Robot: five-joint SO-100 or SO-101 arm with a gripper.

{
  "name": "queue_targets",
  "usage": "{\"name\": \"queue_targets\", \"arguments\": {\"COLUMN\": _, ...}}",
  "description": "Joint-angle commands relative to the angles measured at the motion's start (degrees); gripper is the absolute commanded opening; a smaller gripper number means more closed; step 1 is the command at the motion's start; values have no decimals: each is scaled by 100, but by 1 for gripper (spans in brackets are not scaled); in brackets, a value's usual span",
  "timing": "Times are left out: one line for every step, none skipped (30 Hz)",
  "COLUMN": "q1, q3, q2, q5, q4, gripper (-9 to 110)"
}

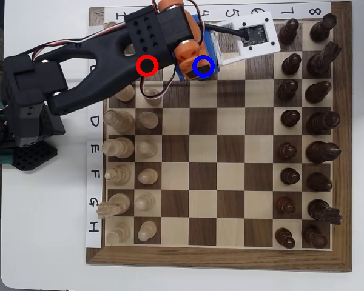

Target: Move the piece to destination

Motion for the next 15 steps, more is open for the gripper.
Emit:
{"name": "queue_targets", "arguments": {"q1": -202, "q3": -352, "q2": 220, "q5": 4096, "q4": -290, "gripper": 13}}
{"name": "queue_targets", "arguments": {"q1": -211, "q3": -360, "q2": 237, "q5": 4113, "q4": -290, "gripper": 14}}
{"name": "queue_targets", "arguments": {"q1": -211, "q3": -360, "q2": 264, "q5": 4122, "q4": -299, "gripper": 14}}
{"name": "queue_targets", "arguments": {"q1": -220, "q3": -360, "q2": 272, "q5": 4122, "q4": -308, "gripper": 15}}
{"name": "queue_targets", "arguments": {"q1": -229, "q3": -360, "q2": 272, "q5": 4104, "q4": -316, "gripper": 16}}
{"name": "queue_targets", "arguments": {"q1": -237, "q3": -360, "q2": 272, "q5": 4104, "q4": -316, "gripper": 16}}
{"name": "queue_targets", "arguments": {"q1": -246, "q3": -360, "q2": 281, "q5": 4096, "q4": -316, "gripper": 16}}
{"name": "queue_targets", "arguments": {"q1": -246, "q3": -360, "q2": 290, "q5": 4096, "q4": -308, "gripper": 17}}
{"name": "queue_targets", "arguments": {"q1": -255, "q3": -360, "q2": 308, "q5": 4087, "q4": -299, "gripper": 17}}
{"name": "queue_targets", "arguments": {"q1": -255, "q3": -352, "q2": 334, "q5": 4087, "q4": -281, "gripper": 18}}
{"name": "queue_targets", "arguments": {"q1": -255, "q3": -352, "q2": 360, "q5": 4096, "q4": -255, "gripper": 18}}
{"name": "queue_targets", "arguments": {"q1": -264, "q3": -352, "q2": 378, "q5": 4096, "q4": -229, "gripper": 19}}
{"name": "queue_targets", "arguments": {"q1": -272, "q3": -352, "q2": 413, "q5": 4087, "q4": -220, "gripper": 20}}
{"name": "queue_targets", "arguments": {"q1": -272, "q3": -352, "q2": 448, "q5": 4078, "q4": -211, "gripper": 20}}
{"name": "queue_targets", "arguments": {"q1": -281, "q3": -352, "q2": 492, "q5": 4061, "q4": -193, "gripper": 20}}
